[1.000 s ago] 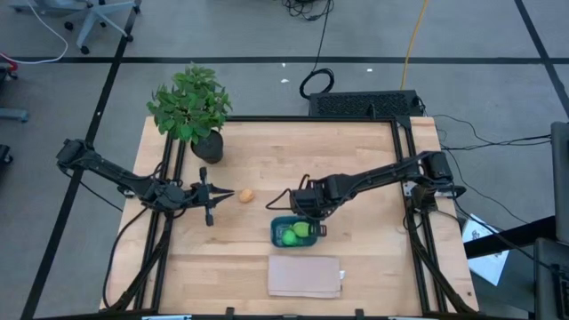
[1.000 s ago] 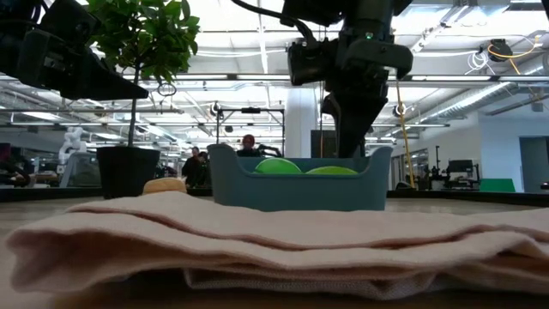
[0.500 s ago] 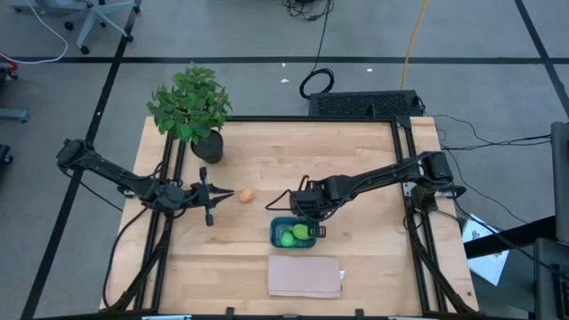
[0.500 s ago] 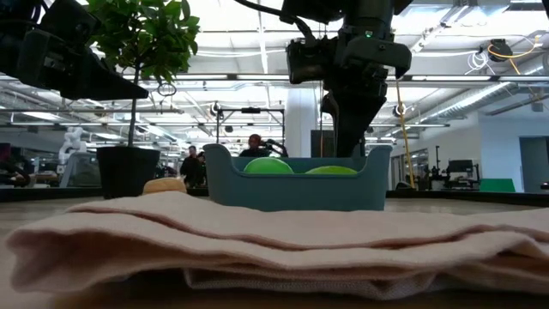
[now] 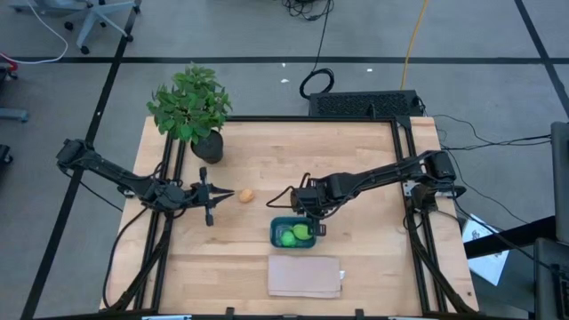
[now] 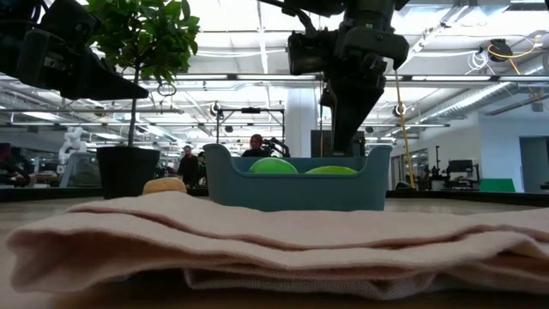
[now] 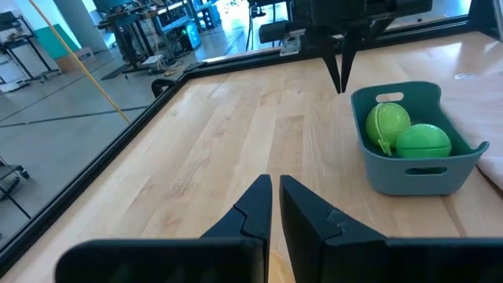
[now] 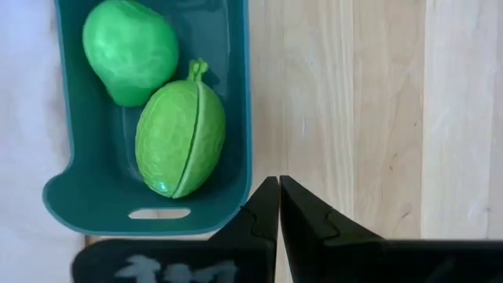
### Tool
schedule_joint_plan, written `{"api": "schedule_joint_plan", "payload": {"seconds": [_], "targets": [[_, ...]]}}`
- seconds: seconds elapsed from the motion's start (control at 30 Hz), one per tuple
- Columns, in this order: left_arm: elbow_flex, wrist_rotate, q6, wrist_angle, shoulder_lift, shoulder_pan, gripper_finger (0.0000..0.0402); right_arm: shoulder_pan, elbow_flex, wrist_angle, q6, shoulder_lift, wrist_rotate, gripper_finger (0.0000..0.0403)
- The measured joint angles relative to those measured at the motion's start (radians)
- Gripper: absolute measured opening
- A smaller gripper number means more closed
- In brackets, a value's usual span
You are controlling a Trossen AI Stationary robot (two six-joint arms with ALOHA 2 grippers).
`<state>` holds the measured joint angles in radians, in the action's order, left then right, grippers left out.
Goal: Pick and placing Produce into tupperware
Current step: Put the brown potato into the blue bin
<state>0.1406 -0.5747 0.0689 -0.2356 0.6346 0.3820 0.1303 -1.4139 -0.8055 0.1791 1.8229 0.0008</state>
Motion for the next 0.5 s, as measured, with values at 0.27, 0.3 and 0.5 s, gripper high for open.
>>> {"api": "schedule_joint_plan", "payload": {"seconds": [0.27, 0.3, 0.5], "targets": [[0.0, 0.0, 0.0, 0.0, 0.0, 0.0, 0.0033, 0.016, 0.0, -0.007, 0.014, -0.05, -0.032, 0.0006], [0.0, 0.0, 0.0, -0.001, 0.0, 0.0, 0.0033, 0.021, 0.0, -0.007, 0.014, -0.065, -0.032, 0.0006], [0.0, -0.001, 0.0, -0.001, 0.0, 0.0, 0.0033, 0.034, 0.0, 0.01, 0.018, -0.164, -0.029, 0.0006]]}}
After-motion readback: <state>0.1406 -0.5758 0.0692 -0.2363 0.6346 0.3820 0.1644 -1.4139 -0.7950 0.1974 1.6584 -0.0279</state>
